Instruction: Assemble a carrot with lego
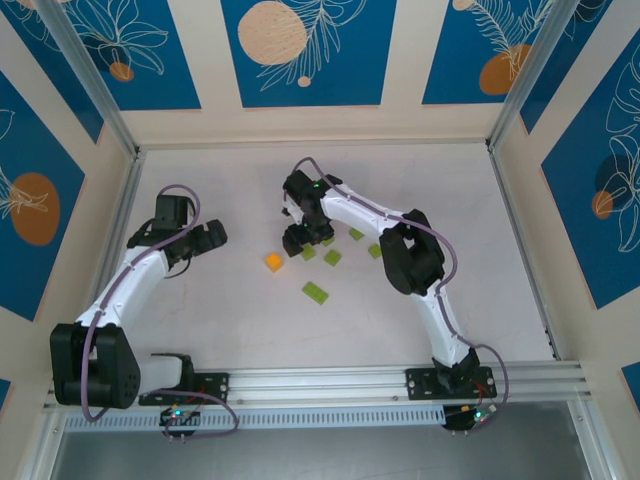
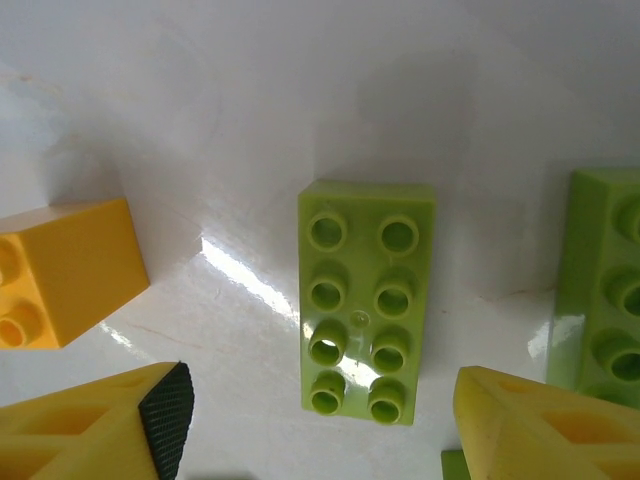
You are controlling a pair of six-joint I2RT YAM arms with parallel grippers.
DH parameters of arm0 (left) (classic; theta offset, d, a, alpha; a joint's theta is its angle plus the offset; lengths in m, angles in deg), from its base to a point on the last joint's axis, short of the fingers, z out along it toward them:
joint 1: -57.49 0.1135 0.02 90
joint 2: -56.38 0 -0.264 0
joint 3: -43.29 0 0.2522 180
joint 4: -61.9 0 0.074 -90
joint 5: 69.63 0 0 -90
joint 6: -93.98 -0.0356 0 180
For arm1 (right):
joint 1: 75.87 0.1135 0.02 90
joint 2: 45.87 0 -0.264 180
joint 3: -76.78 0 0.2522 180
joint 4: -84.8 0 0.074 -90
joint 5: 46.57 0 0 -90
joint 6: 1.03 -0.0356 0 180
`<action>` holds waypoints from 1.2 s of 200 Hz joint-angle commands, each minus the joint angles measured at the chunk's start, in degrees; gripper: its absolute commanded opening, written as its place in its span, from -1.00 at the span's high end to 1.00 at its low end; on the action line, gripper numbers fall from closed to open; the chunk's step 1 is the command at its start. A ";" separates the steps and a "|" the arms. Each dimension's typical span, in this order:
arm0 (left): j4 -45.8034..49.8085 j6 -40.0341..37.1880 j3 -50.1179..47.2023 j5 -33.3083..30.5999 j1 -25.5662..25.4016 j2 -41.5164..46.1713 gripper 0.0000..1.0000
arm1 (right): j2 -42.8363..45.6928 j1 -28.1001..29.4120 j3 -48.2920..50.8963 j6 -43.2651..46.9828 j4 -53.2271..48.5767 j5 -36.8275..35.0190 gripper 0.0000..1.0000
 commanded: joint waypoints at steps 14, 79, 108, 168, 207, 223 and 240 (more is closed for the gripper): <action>0.87 -0.29 1.40 -0.04 0.96 -0.44 -0.95 | -1.88 -0.06 -1.77 0.91 -1.95 0.36 -0.37; 0.89 -0.29 1.40 0.05 0.94 -0.81 -0.95 | -2.46 0.03 -1.54 0.91 -2.44 -0.69 -0.17; 0.99 -0.28 1.47 0.31 0.94 -1.05 -0.95 | -2.47 0.29 -1.67 0.91 -2.53 -0.84 -0.13; 1.13 -0.23 1.40 0.40 0.94 -0.63 -0.95 | -3.11 0.56 -2.19 0.56 -2.35 -1.56 -0.14; 1.13 -0.20 1.40 0.41 0.98 -0.66 -0.95 | -4.10 0.56 -3.02 0.48 -2.22 -1.77 -0.07; 1.13 -0.21 1.40 0.40 0.96 -0.66 -0.95 | -4.59 0.56 -3.42 0.40 -2.27 -1.64 -0.02; 1.13 -0.27 1.40 0.40 0.94 -0.65 -0.95 | -4.75 0.55 -3.52 0.23 -1.93 -1.64 0.02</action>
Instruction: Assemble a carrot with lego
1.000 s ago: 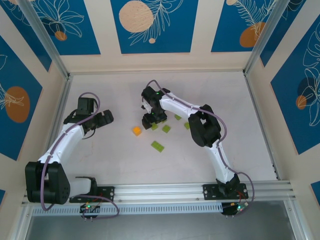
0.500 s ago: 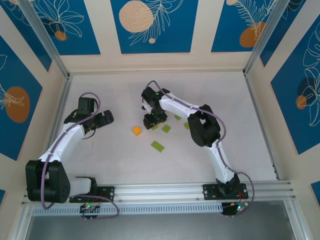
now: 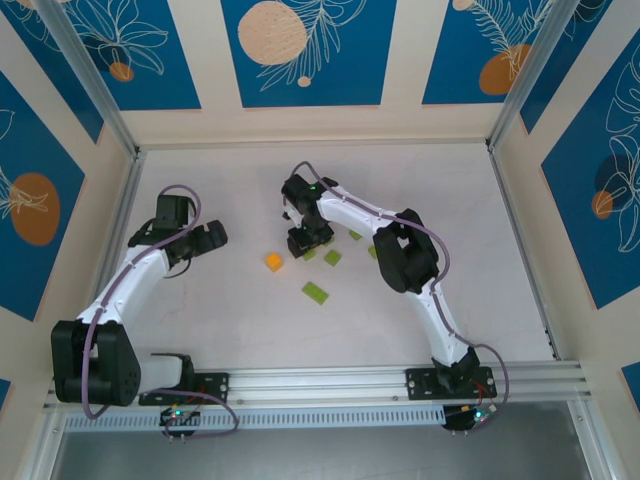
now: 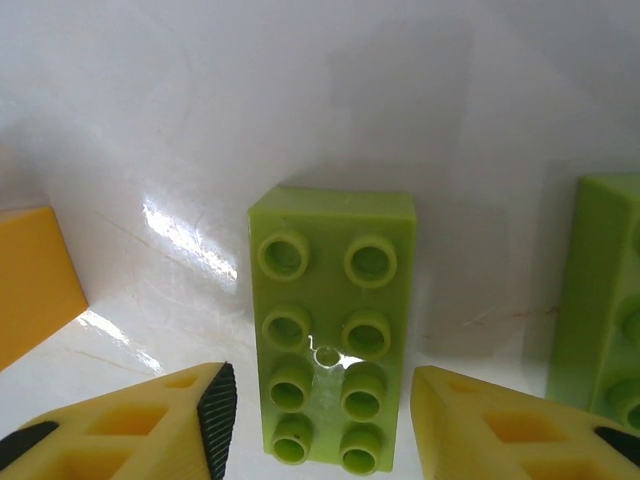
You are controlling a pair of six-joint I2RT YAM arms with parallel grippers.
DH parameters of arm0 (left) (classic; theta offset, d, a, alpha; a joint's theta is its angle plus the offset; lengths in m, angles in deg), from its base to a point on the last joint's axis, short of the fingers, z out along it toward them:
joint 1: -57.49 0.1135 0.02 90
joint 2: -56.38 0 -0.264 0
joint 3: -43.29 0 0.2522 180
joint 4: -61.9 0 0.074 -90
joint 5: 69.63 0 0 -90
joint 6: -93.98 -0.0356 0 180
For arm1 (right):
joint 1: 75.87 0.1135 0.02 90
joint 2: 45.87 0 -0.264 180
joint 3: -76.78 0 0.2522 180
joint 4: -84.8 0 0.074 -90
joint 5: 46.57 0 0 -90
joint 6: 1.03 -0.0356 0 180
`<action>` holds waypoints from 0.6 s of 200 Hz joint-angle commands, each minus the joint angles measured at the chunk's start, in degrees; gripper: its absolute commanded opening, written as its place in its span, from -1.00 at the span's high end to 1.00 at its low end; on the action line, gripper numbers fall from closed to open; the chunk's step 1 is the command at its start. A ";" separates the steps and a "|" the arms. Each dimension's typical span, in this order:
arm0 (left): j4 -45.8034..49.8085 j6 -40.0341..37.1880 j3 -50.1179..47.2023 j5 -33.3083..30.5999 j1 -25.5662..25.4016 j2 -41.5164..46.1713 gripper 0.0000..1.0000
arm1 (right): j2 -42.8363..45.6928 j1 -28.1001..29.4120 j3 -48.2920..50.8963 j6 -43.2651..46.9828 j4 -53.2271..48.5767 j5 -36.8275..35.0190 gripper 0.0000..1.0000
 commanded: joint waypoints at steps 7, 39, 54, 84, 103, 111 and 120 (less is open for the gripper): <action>1.13 -0.26 1.40 0.38 0.94 0.11 -0.95 | -1.74 0.38 -1.82 -0.42 -1.04 0.38 0.03; 1.09 -0.29 1.40 0.46 0.94 0.08 -0.95 | -1.70 0.47 -1.46 -0.29 -0.97 0.40 0.03; 1.05 -0.20 1.40 0.46 0.94 0.07 -0.95 | -1.72 0.53 -1.20 -0.23 -0.84 0.13 0.03; 1.12 -0.20 1.31 0.46 0.94 0.17 -0.95 | -1.84 0.58 -1.11 -0.19 -0.80 0.21 0.19; 1.14 -0.20 1.37 0.46 0.94 0.07 -0.95 | -1.71 0.64 -1.09 -0.22 -0.97 0.39 0.30; 1.13 -0.20 1.40 0.46 0.94 0.16 -0.95 | -1.57 0.64 -1.02 -0.23 -1.10 0.39 0.32; 1.13 -0.20 1.40 0.46 0.94 0.18 -0.95 | -1.36 0.64 -0.98 -0.30 -1.30 0.39 0.35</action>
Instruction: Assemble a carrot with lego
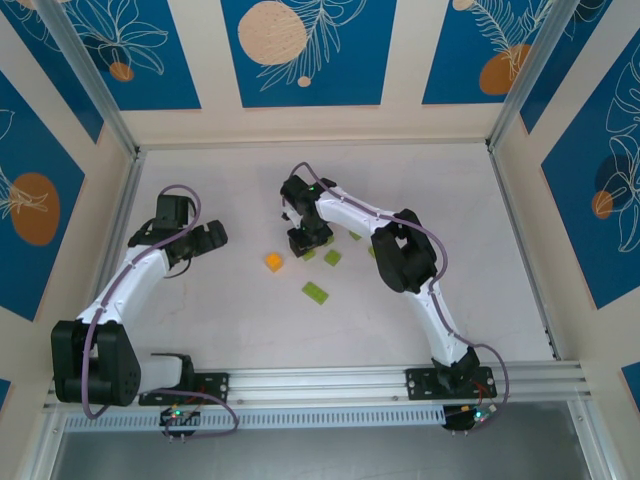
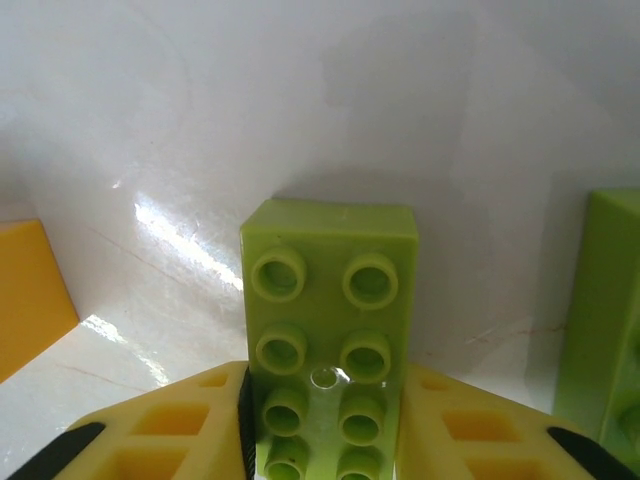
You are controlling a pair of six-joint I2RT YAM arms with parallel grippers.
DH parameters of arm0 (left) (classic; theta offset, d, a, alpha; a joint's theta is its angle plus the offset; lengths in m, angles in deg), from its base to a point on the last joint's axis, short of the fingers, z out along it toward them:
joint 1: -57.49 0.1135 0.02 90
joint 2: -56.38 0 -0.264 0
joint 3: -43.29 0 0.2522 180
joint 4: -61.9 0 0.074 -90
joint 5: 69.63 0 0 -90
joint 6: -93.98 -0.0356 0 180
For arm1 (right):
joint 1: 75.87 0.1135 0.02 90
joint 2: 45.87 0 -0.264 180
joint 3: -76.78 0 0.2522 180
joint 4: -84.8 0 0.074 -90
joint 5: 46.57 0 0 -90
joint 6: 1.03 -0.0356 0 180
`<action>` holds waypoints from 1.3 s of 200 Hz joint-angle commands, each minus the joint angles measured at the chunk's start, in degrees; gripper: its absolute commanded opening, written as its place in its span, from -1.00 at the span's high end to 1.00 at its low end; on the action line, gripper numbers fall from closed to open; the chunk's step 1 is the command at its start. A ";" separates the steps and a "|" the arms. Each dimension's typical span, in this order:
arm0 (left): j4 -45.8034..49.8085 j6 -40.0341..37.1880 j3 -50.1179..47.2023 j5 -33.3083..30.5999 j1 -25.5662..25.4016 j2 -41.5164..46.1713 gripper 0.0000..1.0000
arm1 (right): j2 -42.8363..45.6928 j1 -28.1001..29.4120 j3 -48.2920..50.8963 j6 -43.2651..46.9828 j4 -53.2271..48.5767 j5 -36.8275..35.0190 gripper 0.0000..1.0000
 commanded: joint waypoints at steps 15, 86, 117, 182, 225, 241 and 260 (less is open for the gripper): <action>1.27 -0.20 1.40 0.46 0.94 0.22 -0.95 | 0.54 0.63 -0.09 -0.34 -1.78 0.71 0.39; 1.55 -0.29 1.50 0.46 0.94 0.54 -0.95 | 10.52 3.84 2.16 -1.41 -6.35 3.33 0.41; 1.47 -0.20 1.40 0.55 0.94 0.44 -0.95 | 9.95 5.08 0.45 -3.04 -6.86 6.29 0.41; 1.55 -0.31 1.49 0.56 0.95 0.42 -0.95 | 3.95 6.09 -8.26 -4.36 -6.69 10.09 0.41; 1.47 -0.31 1.40 0.38 0.94 0.55 -0.95 | -0.39 6.27 -13.60 -4.13 -8.37 11.81 0.41; 1.42 -0.29 1.40 0.38 0.94 0.48 -0.95 | -1.10 6.33 -14.33 -4.11 -8.55 12.13 0.42; 1.38 -0.29 1.40 0.46 0.95 0.42 -0.95 | -1.63 6.40 -14.35 -4.14 -8.56 12.21 0.42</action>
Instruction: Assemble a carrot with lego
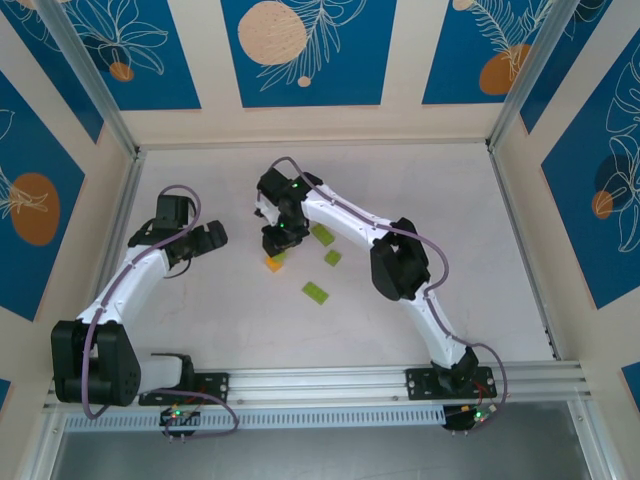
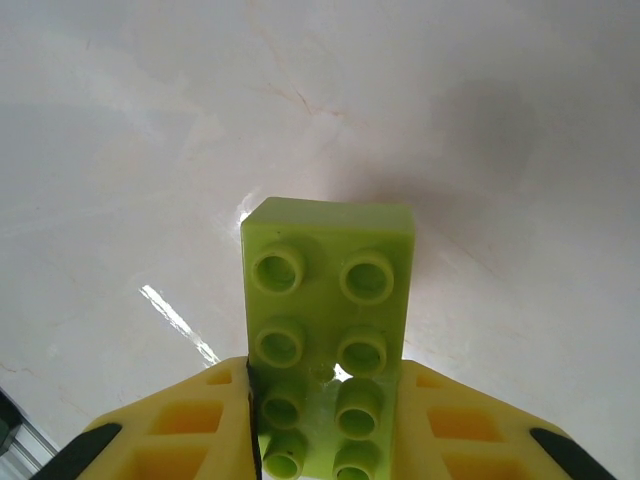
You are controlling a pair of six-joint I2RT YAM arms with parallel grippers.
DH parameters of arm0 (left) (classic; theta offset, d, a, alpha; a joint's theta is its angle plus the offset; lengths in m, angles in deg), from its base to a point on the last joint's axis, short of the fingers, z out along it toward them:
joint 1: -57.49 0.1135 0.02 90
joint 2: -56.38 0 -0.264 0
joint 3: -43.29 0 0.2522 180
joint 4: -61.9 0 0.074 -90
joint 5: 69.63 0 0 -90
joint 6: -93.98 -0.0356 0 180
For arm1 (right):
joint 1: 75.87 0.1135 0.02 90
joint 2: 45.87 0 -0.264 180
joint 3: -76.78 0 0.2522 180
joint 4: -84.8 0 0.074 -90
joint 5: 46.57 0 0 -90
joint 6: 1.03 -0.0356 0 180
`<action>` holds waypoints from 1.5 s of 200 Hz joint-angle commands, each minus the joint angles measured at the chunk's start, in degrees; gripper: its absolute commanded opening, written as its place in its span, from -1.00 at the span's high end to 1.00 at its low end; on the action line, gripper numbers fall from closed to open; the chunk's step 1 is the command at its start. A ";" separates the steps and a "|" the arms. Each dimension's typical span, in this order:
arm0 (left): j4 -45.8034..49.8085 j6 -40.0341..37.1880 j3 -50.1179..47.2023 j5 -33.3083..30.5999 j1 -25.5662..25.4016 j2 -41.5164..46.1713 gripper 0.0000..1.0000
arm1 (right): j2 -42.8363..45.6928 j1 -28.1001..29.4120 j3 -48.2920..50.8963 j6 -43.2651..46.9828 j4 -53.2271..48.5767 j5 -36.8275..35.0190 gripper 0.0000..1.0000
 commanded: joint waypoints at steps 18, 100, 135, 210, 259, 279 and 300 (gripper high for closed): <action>1.21 -0.25 1.38 0.62 0.94 0.31 -0.95 | -1.54 0.71 -1.55 -0.56 -2.23 2.66 0.42; 1.20 -0.29 1.29 0.64 0.98 0.37 -0.95 | -1.70 1.49 0.74 0.34 -1.05 1.98 0.42; 1.29 -0.29 1.38 0.64 0.95 0.52 -0.95 | -2.30 1.51 0.84 0.45 -1.22 1.08 0.42; 1.29 -0.29 1.38 0.62 0.94 0.40 -0.95 | -2.85 1.65 1.61 0.61 -0.80 0.50 0.42; 1.20 -0.35 1.38 0.65 0.95 0.35 -0.95 | -3.34 1.83 1.44 0.17 -0.44 -0.31 0.42; 1.20 -0.29 1.44 0.64 0.94 0.30 -0.95 | -3.38 2.08 1.10 0.01 -0.30 -0.90 0.42; 1.20 -0.29 1.38 0.62 0.94 0.40 -0.95 | -3.55 2.55 0.41 0.10 -0.76 -2.58 0.42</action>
